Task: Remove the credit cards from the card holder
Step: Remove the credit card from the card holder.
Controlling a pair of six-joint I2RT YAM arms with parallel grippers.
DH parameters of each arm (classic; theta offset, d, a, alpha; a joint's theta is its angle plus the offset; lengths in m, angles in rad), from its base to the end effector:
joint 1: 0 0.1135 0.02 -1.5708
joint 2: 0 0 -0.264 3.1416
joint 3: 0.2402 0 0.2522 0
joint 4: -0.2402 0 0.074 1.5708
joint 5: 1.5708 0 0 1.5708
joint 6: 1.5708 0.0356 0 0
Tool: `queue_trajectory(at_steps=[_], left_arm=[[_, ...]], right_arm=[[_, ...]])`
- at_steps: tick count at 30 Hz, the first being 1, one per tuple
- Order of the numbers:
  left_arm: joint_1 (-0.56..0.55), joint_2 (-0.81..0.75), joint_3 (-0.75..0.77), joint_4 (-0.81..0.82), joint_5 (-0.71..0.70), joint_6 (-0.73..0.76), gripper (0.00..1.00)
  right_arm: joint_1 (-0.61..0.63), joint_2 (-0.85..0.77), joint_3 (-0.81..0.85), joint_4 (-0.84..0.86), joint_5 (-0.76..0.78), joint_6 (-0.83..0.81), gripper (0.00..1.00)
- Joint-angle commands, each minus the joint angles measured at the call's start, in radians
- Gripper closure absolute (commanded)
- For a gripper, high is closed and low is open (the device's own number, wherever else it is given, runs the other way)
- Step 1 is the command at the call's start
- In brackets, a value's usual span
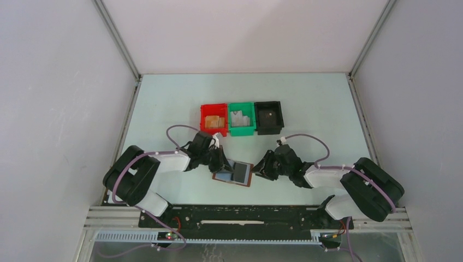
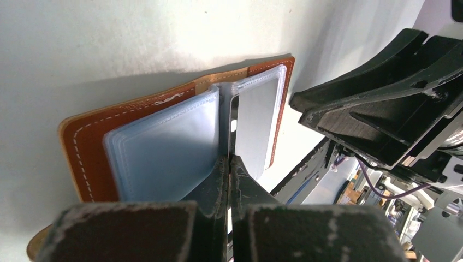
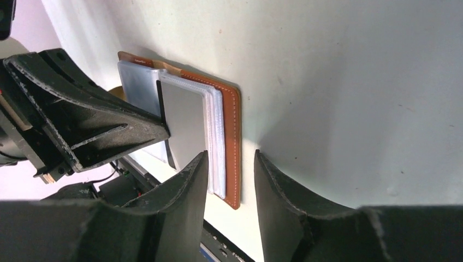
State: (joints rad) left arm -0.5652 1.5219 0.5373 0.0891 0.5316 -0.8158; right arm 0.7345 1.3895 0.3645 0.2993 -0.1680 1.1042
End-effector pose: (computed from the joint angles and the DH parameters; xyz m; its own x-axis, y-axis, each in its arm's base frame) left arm 0.2082 -0.1534 0.1246 -0.9828 -0.1201 -0.1402 0.0197 0.6870 -0.7264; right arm 0.1685 0.1602 0.1225 -0.8946 0.3786 -0.2374 0.1009 0.6887 0.7180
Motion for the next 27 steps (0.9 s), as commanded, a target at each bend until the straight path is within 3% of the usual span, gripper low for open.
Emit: queue_trajectory(at_steps=[1,10,13,15,16,23,27], left_arm=[[0.001,-0.002,-0.013,0.059,0.006,-0.028,1.00],[-0.090,0.061,0.019,0.152,0.009,-0.095,1.00],[-0.099,0.082,0.027,0.191,0.014,-0.121,1.00],[-0.101,0.089,0.035,0.200,0.016,-0.126,1.00],[-0.101,0.090,0.040,0.201,0.017,-0.124,1.00],[-0.102,0.097,0.061,0.186,0.043,-0.106,1.00],[-0.103,0.068,0.075,0.107,0.040,-0.066,0.77]], right_arm=[[0.002,0.024,-0.041,0.047,-0.032,0.000,0.53],[0.016,0.055,-0.037,0.089,-0.067,0.012,0.60],[0.013,0.038,-0.045,0.064,-0.039,0.025,0.76],[0.012,0.013,-0.045,0.010,-0.003,0.023,0.97],[0.009,-0.001,-0.047,-0.022,0.018,0.019,1.00],[-0.023,-0.109,-0.049,-0.166,0.079,-0.042,1.00],[-0.024,-0.185,-0.039,-0.204,0.092,-0.057,0.95]])
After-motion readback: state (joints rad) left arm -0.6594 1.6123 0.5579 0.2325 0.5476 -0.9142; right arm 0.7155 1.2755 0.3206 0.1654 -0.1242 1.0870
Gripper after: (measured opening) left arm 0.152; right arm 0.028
